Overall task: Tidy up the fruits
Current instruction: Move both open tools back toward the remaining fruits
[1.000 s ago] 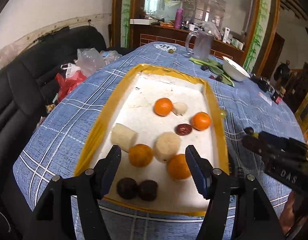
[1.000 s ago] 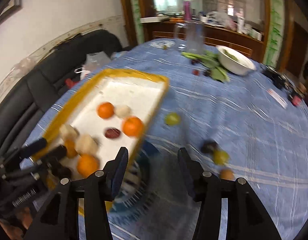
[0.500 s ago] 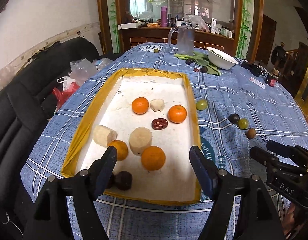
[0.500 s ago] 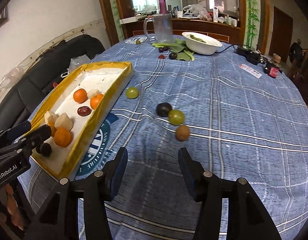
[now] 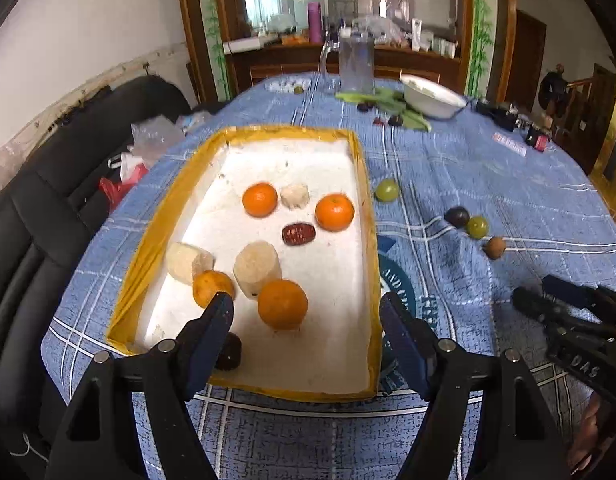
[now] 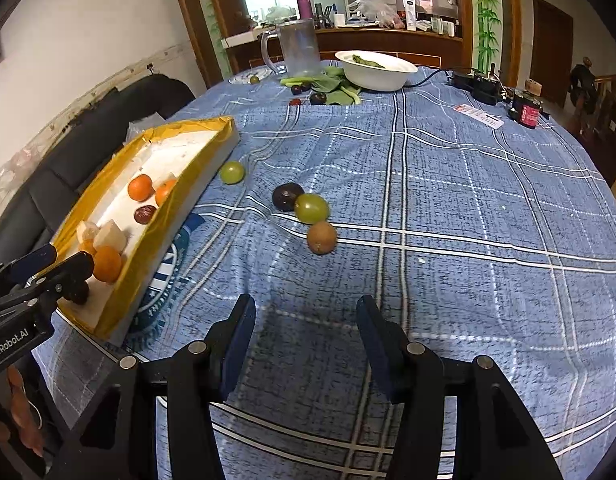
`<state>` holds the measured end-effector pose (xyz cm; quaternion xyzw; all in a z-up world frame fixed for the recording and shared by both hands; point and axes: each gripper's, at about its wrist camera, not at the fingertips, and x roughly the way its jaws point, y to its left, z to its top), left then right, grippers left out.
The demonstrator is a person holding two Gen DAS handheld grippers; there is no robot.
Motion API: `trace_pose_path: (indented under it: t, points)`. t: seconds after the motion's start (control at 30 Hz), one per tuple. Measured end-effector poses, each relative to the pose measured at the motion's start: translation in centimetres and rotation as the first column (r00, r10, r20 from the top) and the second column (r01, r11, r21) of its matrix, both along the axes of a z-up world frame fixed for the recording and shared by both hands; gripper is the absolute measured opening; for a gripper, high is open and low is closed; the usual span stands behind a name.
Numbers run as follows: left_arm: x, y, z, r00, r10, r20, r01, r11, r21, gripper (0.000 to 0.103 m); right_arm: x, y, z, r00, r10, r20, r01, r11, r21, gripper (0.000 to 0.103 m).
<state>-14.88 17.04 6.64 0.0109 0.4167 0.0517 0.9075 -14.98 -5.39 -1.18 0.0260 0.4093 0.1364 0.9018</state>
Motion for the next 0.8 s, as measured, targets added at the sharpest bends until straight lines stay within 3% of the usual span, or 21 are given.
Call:
trace_pose_path:
  t: [0.17, 0.3, 0.6, 0.67, 0.73, 0.8]
  points:
    - [0.9, -0.5, -0.3, 1.0, -0.017, -0.019, 0.016, 0.999, -0.032, 0.075, 0.9, -2.2, 1.1, 0.999, -0.033, 0.033, 0.034, 0.999, -0.042, 0.056]
    - [1.6, -1.2, -0.5, 0.999, -0.036, -0.027, 0.035, 0.998, -0.044, 0.075, 3.2, -3.5, 1.0, 0.999, -0.037, -0.011, 0.036, 0.999, -0.013, 0.056]
    - [3.3, -2.3, 0.2, 0.993, -0.116, 0.007, 0.115, 0.979, -0.167, 0.074, 7.0, -1.1, -1.5, 0.995, 0.06, -0.078, -0.057, 0.998, 0.04, 0.056]
    - [4.1, -2.8, 0.6, 0.989, -0.15, 0.016, 0.15, 0.966, -0.211, 0.064, 7.2, -0.6, -1.6, 0.996, 0.069, -0.059, -0.067, 0.997, 0.034, 0.055]
    - [5.4, -3.4, 0.6, 0.983, -0.181, 0.005, 0.176, 0.952, -0.25, 0.047, 7.4, -0.2, -1.7, 0.996, 0.081, -0.046, -0.08, 0.996, 0.03, 0.055]
    - [6.9, -4.2, 0.4, 0.979, -0.206, -0.006, 0.197, 0.941, -0.274, 0.042, 7.6, 0.0, -1.7, 0.996, 0.085, -0.035, -0.084, 0.996, 0.022, 0.055]
